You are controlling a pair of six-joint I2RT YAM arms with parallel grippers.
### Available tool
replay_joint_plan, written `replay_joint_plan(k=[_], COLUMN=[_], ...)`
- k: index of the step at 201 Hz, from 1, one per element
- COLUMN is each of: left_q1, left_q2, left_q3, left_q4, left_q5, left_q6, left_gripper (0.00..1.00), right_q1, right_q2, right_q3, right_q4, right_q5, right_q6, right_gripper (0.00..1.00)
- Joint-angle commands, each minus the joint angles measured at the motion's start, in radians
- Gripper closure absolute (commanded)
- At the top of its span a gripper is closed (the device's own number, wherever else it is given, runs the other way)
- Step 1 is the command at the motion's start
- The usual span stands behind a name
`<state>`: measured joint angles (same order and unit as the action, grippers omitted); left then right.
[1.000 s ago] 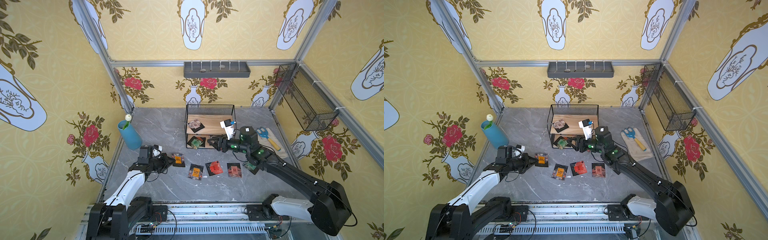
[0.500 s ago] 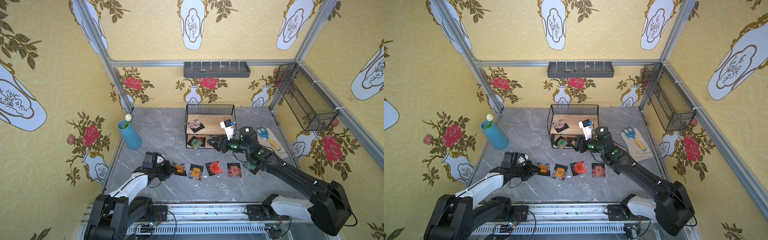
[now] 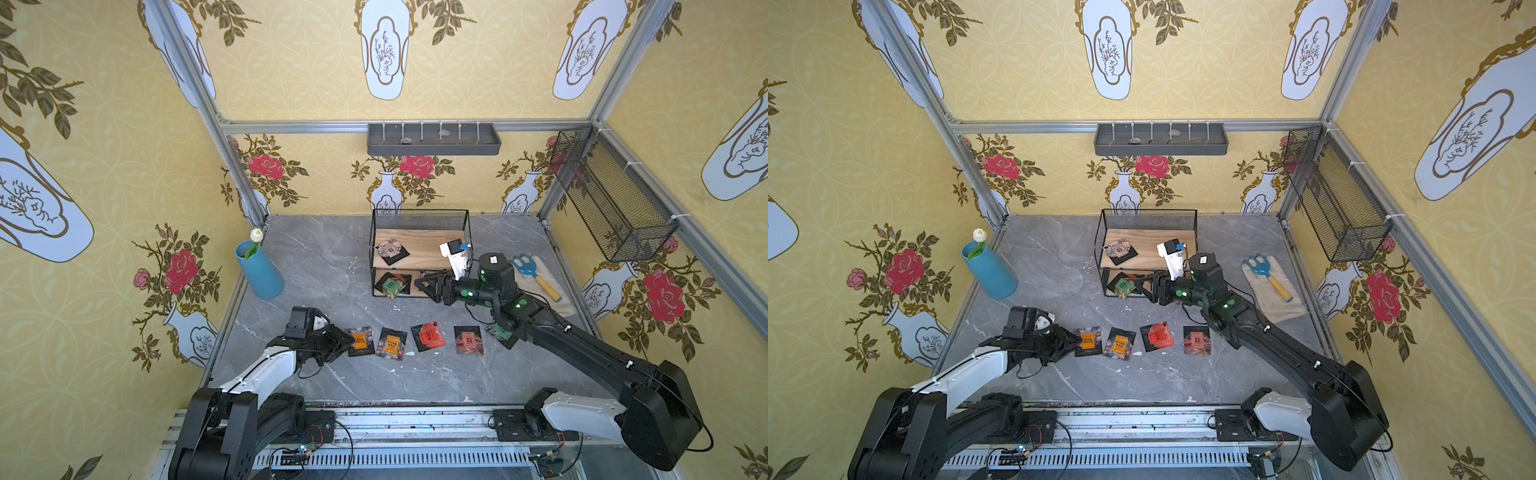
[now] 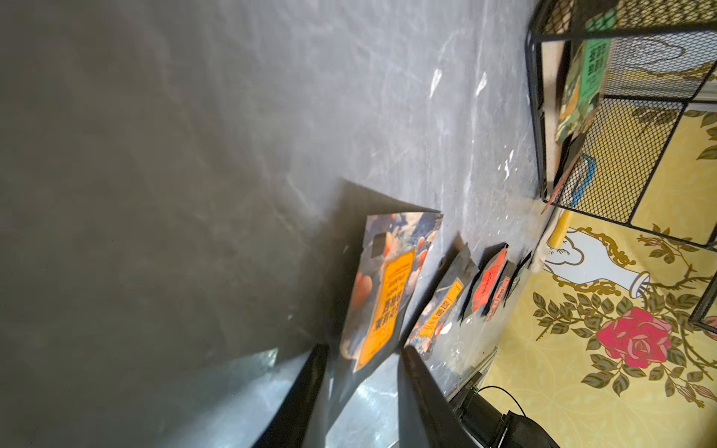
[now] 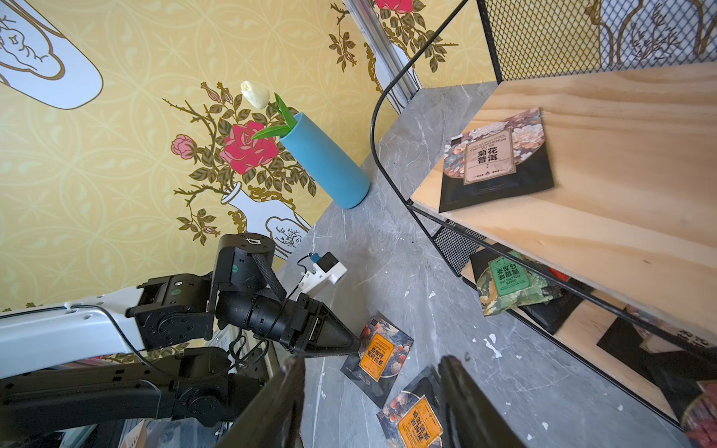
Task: Remove the tea bags from the shelf
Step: Place the tea bag at the center of the board.
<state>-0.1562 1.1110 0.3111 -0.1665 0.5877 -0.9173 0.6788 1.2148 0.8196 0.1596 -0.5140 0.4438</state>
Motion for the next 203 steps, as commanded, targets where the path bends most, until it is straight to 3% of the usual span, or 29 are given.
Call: replay_joint_plan(k=[1, 42, 98, 163, 203], left_q1=[0.0, 0.0, 0.0, 0.003, 0.016], left_q2=[-0.025, -0.109, -0.171, -0.111, -0.001], left_q3=[0.018, 0.056, 0.134, 0.229, 0.326], left_q4=[-0.062, -0.156, -0.211, -0.165, -0.085], left_q5=[-0.034, -0.08, -0.101, -0.08, -0.045], left_q6=[0.018, 0.029, 0.046, 0.06, 0.076], left_gripper=[0.56, 0.41, 0.35, 0.3, 0.28], right_q1=[0.0, -0.001, 0.0, 0.001, 0.001], right_q2=[0.005, 0.006, 0.0, -0.005, -0.009], right_q3=[0.008, 0.009, 0.002, 0.004, -0.002], right_q4=[0.04, 0.041, 0.041, 0.011, 0.005], right_q5=[0.0, -0.001, 0.0, 0.022, 0.022], right_q6=[-0.007, -0.009, -0.011, -0.047, -0.054], right_gripper=[0.41, 0.41, 0.41, 0.37, 0.36])
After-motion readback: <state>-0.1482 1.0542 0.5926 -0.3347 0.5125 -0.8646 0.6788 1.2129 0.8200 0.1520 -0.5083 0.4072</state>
